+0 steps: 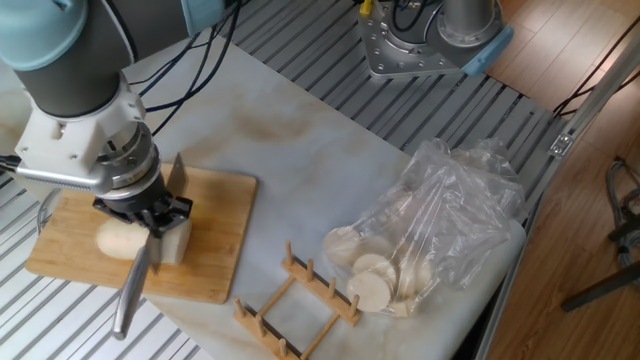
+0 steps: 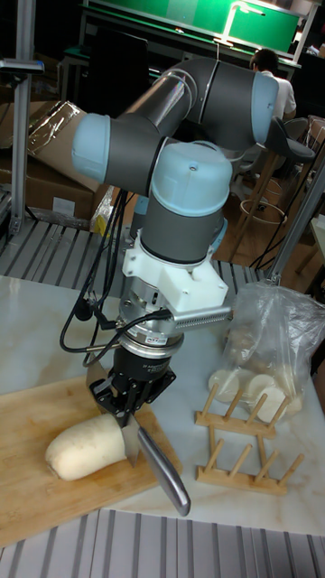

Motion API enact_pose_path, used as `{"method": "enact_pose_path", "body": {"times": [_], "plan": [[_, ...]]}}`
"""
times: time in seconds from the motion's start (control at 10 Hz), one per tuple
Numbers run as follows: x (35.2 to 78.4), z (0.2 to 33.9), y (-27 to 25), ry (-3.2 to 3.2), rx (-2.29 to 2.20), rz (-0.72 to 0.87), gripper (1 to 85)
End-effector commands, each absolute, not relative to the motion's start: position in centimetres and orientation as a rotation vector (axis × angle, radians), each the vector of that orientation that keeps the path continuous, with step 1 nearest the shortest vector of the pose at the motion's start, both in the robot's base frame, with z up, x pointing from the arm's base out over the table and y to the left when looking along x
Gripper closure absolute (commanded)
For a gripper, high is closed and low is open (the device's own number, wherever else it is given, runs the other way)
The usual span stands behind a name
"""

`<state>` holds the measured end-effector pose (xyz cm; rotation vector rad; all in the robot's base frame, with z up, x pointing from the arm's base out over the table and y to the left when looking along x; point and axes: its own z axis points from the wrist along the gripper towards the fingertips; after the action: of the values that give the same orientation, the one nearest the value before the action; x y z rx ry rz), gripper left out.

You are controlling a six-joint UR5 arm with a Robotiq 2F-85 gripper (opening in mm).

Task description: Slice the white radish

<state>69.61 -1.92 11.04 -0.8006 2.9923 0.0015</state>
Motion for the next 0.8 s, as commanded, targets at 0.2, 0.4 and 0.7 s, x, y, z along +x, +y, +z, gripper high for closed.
{"method": "enact_pose_path", "body": {"times": [0.2,0.4,0.7], "plan": [[69.1,11.1,-0.5,3.013,-0.748,0.057,84.3],[68.3,11.8,0.2,3.025,-0.744,0.091,84.3],[67.6,12.1,0.7,3.025,-0.744,0.121,84.3]]}}
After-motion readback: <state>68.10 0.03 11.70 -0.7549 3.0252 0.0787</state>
